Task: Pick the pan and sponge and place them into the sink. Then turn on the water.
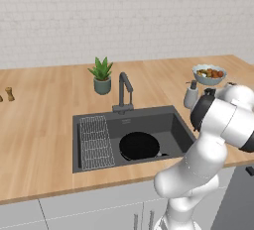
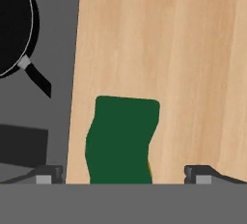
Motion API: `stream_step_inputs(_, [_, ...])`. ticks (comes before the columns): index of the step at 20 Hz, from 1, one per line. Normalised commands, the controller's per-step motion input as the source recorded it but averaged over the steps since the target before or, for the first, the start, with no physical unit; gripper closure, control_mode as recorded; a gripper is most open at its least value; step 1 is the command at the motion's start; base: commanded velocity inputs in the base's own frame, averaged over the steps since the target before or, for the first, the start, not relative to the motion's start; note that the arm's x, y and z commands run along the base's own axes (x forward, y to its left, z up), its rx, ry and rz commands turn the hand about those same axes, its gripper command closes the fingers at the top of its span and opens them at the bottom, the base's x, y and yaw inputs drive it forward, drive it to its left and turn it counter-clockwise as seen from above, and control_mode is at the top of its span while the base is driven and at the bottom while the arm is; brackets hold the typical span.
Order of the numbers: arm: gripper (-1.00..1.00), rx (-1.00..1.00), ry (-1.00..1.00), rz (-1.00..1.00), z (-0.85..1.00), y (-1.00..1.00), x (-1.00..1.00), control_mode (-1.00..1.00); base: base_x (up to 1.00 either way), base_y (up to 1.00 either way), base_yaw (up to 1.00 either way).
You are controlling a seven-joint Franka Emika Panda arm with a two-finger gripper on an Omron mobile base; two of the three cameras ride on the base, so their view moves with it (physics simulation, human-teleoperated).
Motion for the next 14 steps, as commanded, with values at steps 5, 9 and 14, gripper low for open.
stream_step_inputs(5, [-1.0, -0.07, 0.0, 0.05, -0.34, 0.01, 0.0, -1.0, 0.0, 0.0, 0.0])
stream_step_inputs(9, [-1.0, -0.01, 0.01, 0.04, -0.24, 0.01, 0.0, -1.0, 0.0, 0.0, 0.0])
stream_step_inputs(14, [-1.0, 0.0, 0.01, 0.02, -0.19, 0.0, 0.0, -1.0, 0.0, 0.0, 0.0])
